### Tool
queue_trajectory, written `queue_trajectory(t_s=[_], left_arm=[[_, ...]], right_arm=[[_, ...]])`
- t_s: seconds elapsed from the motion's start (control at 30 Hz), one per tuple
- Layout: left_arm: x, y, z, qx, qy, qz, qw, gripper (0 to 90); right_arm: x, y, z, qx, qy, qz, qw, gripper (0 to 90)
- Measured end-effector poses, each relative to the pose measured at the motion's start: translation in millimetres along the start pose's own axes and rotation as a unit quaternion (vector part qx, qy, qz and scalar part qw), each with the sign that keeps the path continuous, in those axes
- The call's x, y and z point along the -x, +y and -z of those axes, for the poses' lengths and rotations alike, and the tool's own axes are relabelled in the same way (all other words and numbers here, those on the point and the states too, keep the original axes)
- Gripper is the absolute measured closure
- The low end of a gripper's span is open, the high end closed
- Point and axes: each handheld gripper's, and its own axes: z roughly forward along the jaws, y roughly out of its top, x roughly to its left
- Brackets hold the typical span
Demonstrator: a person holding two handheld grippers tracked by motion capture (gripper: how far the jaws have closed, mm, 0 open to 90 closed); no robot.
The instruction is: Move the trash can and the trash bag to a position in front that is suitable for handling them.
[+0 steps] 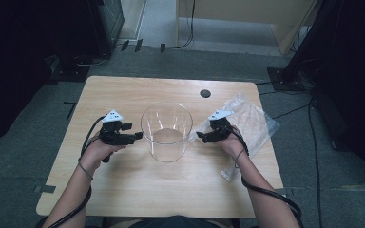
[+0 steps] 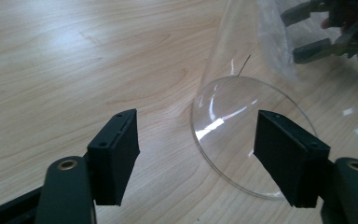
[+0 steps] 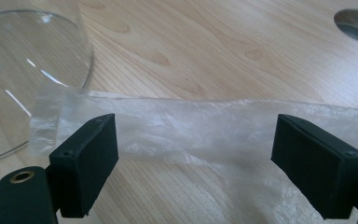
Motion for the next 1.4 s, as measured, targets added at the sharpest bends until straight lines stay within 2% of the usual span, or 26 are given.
queue_trajectory(t_s=[0.1, 0.27, 0.4, 0.53, 0.57, 0.63, 0.67, 0.7, 0.73, 0.77, 0.8, 0.83, 0.87, 0.9, 0.93, 1.0, 1.03, 1.07, 1.1, 1.2, 1.33, 1.37, 1.4], left_arm=[[0.1, -0.8, 0.4, 0.000, -0.009, 0.007, 0.9999, 32.7], [-1.6, -1.7, 0.8, 0.001, -0.005, 0.008, 1.0000, 34.0], [-3.2, -2.0, 2.4, 0.007, -0.001, 0.007, 0.9999, 33.9], [-3.2, -2.5, 2.9, 0.009, -0.001, 0.009, 0.9999, 34.0], [-2.8, -2.7, 3.0, 0.008, -0.002, 0.008, 0.9999, 34.0], [-1.9, -3.0, 2.3, 0.009, -0.003, 0.008, 0.9999, 34.0], [-1.9, -3.0, 2.3, 0.009, -0.003, 0.008, 0.9999, 33.9], [-1.1, -3.0, 1.8, 0.008, -0.005, 0.005, 0.9999, 33.9], [-1.1, -3.0, 1.8, 0.008, -0.005, 0.005, 0.9999, 33.9], [0.3, -2.9, 1.2, 0.008, -0.006, 0.005, 0.9999, 33.9], [0.3, -2.9, 1.2, 0.008, -0.006, 0.005, 0.9999, 33.9], [0.8, -2.7, 1.1, 0.007, -0.007, 0.000, 1.0000, 33.8], [0.8, -2.7, 1.1, 0.007, -0.007, 0.000, 1.0000, 33.8], [1.3, -2.3, 1.5, 0.008, -0.007, -0.002, 0.9999, 33.8], [1.3, -2.3, 1.5, 0.008, -0.007, -0.002, 0.9999, 33.8], [1.7, -1.8, 2.1, 0.011, -0.007, -0.001, 0.9999, 33.9], [2.1, -1.2, 2.8, 0.013, -0.008, 0.000, 0.9999, 33.9], [2.1, -1.2, 2.8, 0.013, -0.008, 0.000, 0.9999, 33.9], [2.4, -0.4, 4.0, 0.014, -0.008, -0.002, 0.9999, 33.8], [2.4, 1.6, 6.3, 0.019, -0.009, 0.006, 0.9998, 32.4], [2.8, 4.2, 9.6, 0.021, -0.006, -0.003, 0.9998, 32.3], [3.8, 6.2, 12.1, 0.024, -0.009, -0.006, 0.9997, 32.3], [4.3, 7.5, 13.8, 0.025, -0.009, -0.008, 0.9996, 32.3]], right_arm=[[1.0, -1.7, -3.4, -0.004, 0.000, -0.004, 1.0000, 14.7], [4.8, -6.7, -11.2, -0.017, -0.003, 0.000, 0.9998, 14.5], [6.7, -8.0, -12.4, -0.013, -0.003, -0.017, 0.9998, 14.8], [6.7, -9.1, -12.4, -0.005, -0.009, -0.023, 0.9997, 17.5], [6.7, -9.1, -12.3, -0.004, -0.011, -0.024, 0.9996, 19.7], [7.5, -9.6, -10.8, 0.006, -0.023, -0.038, 0.9990, 31.8], [7.5, -9.6, -10.8, 0.006, -0.023, -0.038, 0.9990, 31.8], [8.2, -9.6, -10.5, 0.009, -0.030, -0.043, 0.9986, 37.9], [8.2, -9.6, -10.5, 0.009, -0.030, -0.043, 0.9986, 37.9], [8.6, -9.3, -10.5, 0.013, -0.036, -0.049, 0.9981, 45.3], [8.6, -9.3, -10.5, 0.013, -0.036, -0.049, 0.9981, 45.3], [8.3, -8.7, -11.0, 0.016, -0.039, -0.052, 0.9978, 52.3], [8.3, -8.7, -11.0, 0.016, -0.039, -0.052, 0.9978, 52.3], [7.5, -7.9, -11.5, 0.017, -0.039, -0.053, 0.9977, 60.4], [7.5, -7.9, -11.5, 0.017, -0.039, -0.053, 0.9977, 60.4], [6.5, -7.0, -12.2, 0.019, -0.040, -0.053, 0.9976, 68.9], [4.9, -5.8, -13.0, 0.017, -0.041, -0.056, 0.9975, 78.2], [4.9, -5.8, -13.0, 0.017, -0.041, -0.056, 0.9975, 78.2], [3.5, -4.4, -13.3, 0.014, -0.041, -0.056, 0.9975, 86.0], [2.2, -3.1, -12.4, 0.007, -0.039, -0.065, 0.9971, 89.2], [0.3, -1.9, -10.9, 0.001, -0.038, -0.071, 0.9968, 89.9], [0.7, 1.6, -7.3, 0.008, -0.027, -0.090, 0.9955, 90.0], [0.7, 3.5, -5.5, 0.011, -0.022, -0.095, 0.9951, 90.0]])
